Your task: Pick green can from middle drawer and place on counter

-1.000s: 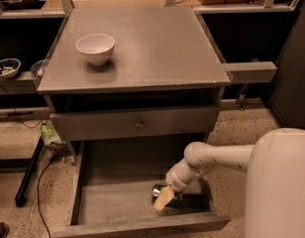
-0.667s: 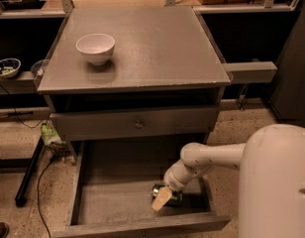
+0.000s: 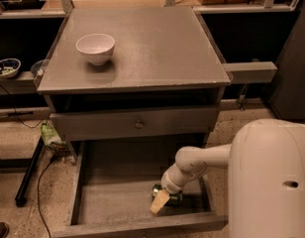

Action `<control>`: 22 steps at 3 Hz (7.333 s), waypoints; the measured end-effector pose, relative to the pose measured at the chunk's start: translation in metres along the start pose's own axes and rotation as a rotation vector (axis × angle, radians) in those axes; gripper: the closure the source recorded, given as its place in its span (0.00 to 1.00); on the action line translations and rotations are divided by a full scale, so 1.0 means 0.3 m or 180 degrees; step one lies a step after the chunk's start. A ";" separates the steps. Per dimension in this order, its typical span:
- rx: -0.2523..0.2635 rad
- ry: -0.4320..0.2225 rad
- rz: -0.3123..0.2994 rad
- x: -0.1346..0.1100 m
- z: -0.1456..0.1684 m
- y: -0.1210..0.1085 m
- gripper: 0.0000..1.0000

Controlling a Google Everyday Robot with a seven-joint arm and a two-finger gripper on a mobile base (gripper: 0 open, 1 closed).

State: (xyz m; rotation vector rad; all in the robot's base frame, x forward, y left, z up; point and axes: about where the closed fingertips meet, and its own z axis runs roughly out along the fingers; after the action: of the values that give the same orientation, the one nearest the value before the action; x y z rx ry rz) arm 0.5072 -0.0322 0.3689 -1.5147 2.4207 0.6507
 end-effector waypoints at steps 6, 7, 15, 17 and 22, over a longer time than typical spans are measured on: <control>-0.0128 0.0017 0.0049 -0.002 -0.016 0.002 1.00; -0.0257 0.0047 0.0096 -0.021 -0.071 0.001 1.00; 0.0463 -0.0024 0.0209 -0.181 -0.740 -0.100 1.00; 0.0655 -0.0031 0.0104 -0.250 -0.967 -0.037 1.00; 0.0949 -0.0100 -0.0137 -0.213 -1.309 0.153 1.00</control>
Offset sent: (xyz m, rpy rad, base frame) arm -0.0001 0.0001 -0.0002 -0.0005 -0.0002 0.0003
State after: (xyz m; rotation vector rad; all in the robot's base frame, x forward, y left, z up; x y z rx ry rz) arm 0.5156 -0.1495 0.7517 -1.4174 2.3285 0.2855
